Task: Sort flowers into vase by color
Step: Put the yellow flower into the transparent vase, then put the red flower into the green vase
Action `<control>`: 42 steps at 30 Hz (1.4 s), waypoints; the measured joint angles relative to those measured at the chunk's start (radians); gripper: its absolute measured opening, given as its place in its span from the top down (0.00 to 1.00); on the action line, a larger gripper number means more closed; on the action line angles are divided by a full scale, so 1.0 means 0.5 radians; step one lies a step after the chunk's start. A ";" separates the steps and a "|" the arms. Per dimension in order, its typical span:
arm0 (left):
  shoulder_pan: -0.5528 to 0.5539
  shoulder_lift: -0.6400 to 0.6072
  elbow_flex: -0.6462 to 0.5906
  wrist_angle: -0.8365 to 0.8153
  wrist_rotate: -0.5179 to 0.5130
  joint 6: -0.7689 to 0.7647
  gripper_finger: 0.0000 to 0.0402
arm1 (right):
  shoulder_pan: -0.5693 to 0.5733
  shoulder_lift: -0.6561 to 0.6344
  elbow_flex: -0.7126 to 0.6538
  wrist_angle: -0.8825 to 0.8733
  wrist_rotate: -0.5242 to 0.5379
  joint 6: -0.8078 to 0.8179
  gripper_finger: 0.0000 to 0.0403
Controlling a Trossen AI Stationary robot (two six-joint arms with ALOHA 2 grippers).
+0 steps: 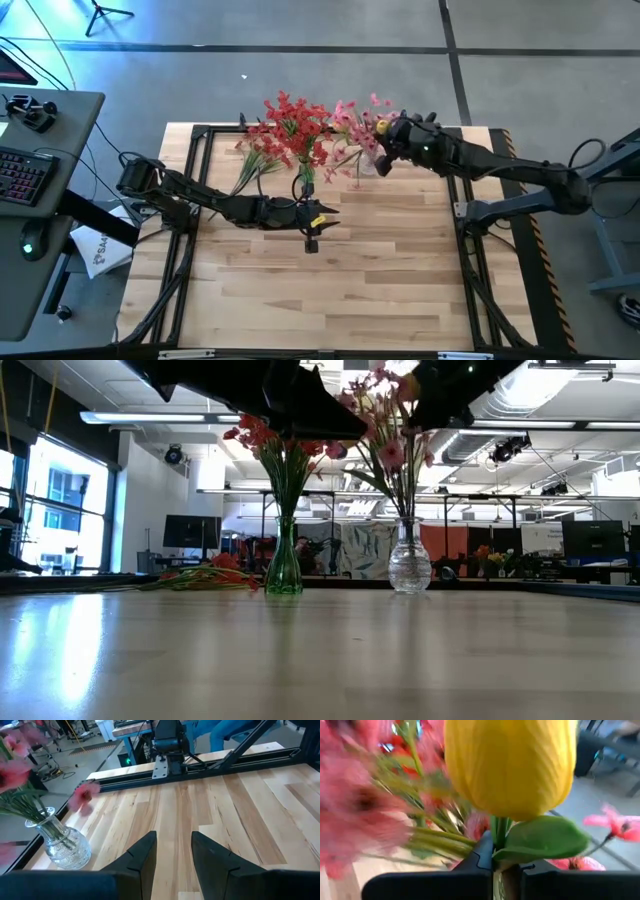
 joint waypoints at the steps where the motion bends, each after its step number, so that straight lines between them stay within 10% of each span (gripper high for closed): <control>1: 0.000 0.000 0.000 0.000 0.000 0.001 0.72 | -0.024 0.015 0.000 -0.029 -0.031 0.024 0.99; 9: -0.001 0.000 0.000 0.000 0.000 0.000 0.72 | -0.129 0.161 -0.001 -0.149 -0.266 0.110 0.91; 23: -0.034 0.000 0.000 -0.001 0.043 -0.002 0.72 | -0.101 -0.069 0.296 -0.814 -0.404 0.165 0.36; 31: -0.043 -0.030 -0.001 -0.114 0.030 -0.052 0.72 | 0.063 -0.356 0.309 -0.853 -0.593 0.102 0.33; 42: -0.244 -0.652 -0.001 -1.093 -0.158 -0.320 0.72 | 0.606 -0.667 0.002 -0.345 -0.866 -0.272 0.35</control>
